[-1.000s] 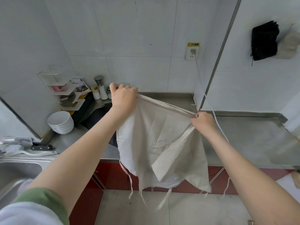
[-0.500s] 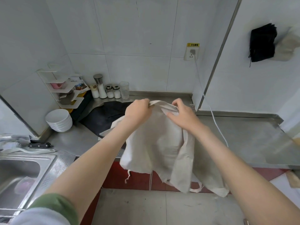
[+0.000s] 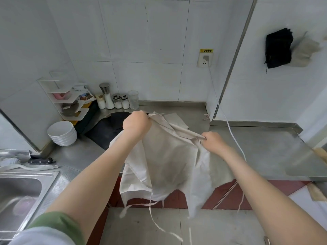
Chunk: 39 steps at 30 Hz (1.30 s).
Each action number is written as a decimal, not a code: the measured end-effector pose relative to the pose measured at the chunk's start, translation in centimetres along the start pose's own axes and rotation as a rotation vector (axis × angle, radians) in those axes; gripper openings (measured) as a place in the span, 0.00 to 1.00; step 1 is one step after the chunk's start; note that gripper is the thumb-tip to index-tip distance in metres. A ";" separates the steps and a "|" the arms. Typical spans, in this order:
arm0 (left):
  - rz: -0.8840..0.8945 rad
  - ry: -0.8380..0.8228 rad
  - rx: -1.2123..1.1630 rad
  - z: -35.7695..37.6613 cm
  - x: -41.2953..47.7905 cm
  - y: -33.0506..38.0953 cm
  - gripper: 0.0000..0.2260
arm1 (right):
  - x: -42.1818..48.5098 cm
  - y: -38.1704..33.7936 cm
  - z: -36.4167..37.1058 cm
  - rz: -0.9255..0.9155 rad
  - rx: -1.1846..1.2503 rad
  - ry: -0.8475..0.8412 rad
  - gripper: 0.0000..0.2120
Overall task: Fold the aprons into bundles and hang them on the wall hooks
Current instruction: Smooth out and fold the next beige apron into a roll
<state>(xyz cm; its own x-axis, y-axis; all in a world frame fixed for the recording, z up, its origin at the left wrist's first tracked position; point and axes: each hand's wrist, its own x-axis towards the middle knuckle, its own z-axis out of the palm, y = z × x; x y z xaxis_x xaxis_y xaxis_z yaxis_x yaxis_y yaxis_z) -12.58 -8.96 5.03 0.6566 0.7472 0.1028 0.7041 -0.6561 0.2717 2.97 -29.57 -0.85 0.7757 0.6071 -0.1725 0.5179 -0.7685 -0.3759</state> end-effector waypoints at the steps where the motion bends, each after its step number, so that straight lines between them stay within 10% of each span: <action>1: -0.003 0.000 -0.009 0.0 0.0 0.0 0.11 | 0.0 0.0 0.1 -0.015 0.013 0.027 0.09; 15: 0.222 -0.181 -0.238 -0.7 -1.3 3.8 0.14 | -0.6 -5.0 1.6 -0.133 -0.018 0.244 0.25; 28: 0.103 -0.104 -0.041 0.3 0.8 1.4 0.16 | 1.3 -0.3 1.7 0.134 0.007 0.337 0.14; 36: 0.136 0.052 -0.241 -1.0 2.1 1.6 0.12 | 1.8 1.5 -2.5 -0.031 0.597 0.190 0.07; 39: 0.236 -0.020 -0.256 -1.0 2.1 3.2 0.15 | 1.4 -1.1 -1.7 -0.263 0.473 -0.088 0.37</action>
<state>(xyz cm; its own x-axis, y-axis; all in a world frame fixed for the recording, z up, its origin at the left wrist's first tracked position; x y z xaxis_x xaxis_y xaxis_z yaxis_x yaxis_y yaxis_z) -9.23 -9.42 7.07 0.8003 0.5740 0.1736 0.4431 -0.7611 0.4737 4.15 -28.22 0.84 0.5983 0.7967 -0.0853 0.4561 -0.4262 -0.7812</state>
